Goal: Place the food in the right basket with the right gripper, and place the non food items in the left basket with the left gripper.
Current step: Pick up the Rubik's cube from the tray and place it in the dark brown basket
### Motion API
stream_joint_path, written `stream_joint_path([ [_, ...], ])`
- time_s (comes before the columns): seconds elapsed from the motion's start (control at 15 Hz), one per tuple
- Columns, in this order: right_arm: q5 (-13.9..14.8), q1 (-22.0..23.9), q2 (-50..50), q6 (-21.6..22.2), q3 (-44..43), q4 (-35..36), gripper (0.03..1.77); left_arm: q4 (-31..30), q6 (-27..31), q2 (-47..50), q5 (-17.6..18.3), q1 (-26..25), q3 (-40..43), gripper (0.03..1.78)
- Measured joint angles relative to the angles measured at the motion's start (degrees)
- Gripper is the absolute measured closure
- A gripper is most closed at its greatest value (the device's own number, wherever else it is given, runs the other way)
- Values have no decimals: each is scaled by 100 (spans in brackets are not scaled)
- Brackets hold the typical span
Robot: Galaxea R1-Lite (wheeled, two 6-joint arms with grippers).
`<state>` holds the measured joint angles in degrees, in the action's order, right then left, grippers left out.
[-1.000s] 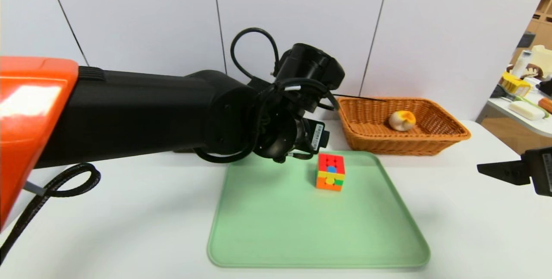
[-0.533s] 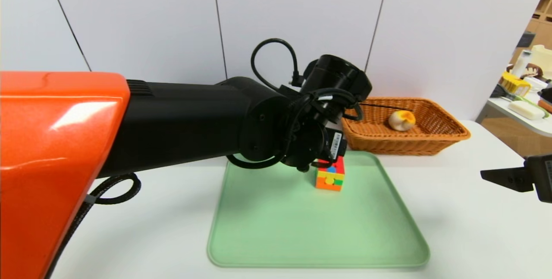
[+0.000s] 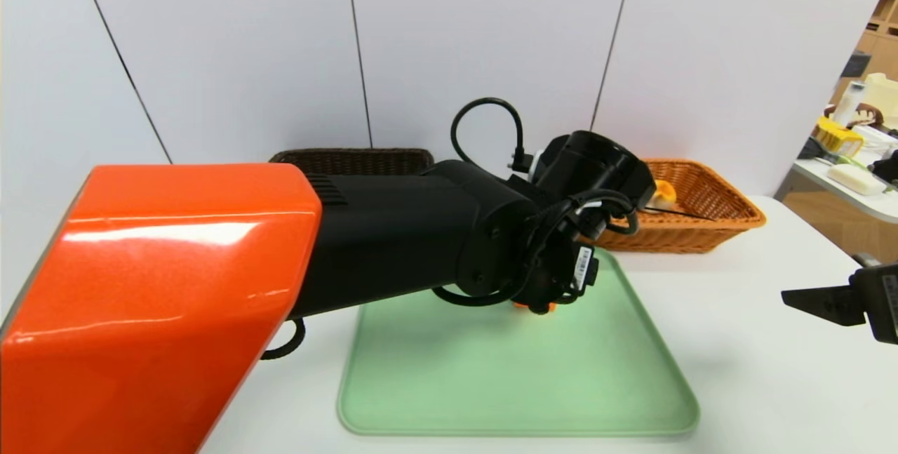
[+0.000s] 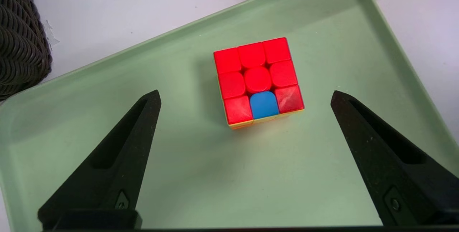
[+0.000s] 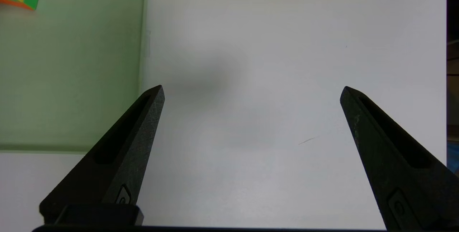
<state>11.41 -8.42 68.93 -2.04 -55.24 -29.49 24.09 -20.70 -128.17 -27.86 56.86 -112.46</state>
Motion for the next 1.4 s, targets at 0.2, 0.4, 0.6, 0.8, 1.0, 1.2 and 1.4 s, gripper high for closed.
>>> stream_joint_path([
  [0.2, -4, 0, -13, 2, 41, -6, 10, -4, 0, -145, -43, 9, -9, 12],
  [0.4, -4, 0, -54, -2, 74, -16, 10, -37, 0, -284, -105, 9, -11, 12],
  [0.6, -4, 0, -110, -2, 160, -11, 10, -74, 0, -416, -111, 2, -28, 12],
  [0.8, -4, 0, -151, -5, 204, -2, 10, -267, 0, -557, -108, 4, -30, 12],
  [1.0, -6, 0, -160, -13, 210, 5, 10, -277, 1, -684, -213, -35, -30, 12],
  [1.2, -26, 0, -156, -22, 223, 0, 10, -260, 9, -725, -317, -157, -30, 12],
  [1.4, -55, -9, -138, -27, 223, 0, 10, -194, 26, -706, -369, -256, -20, 12],
])
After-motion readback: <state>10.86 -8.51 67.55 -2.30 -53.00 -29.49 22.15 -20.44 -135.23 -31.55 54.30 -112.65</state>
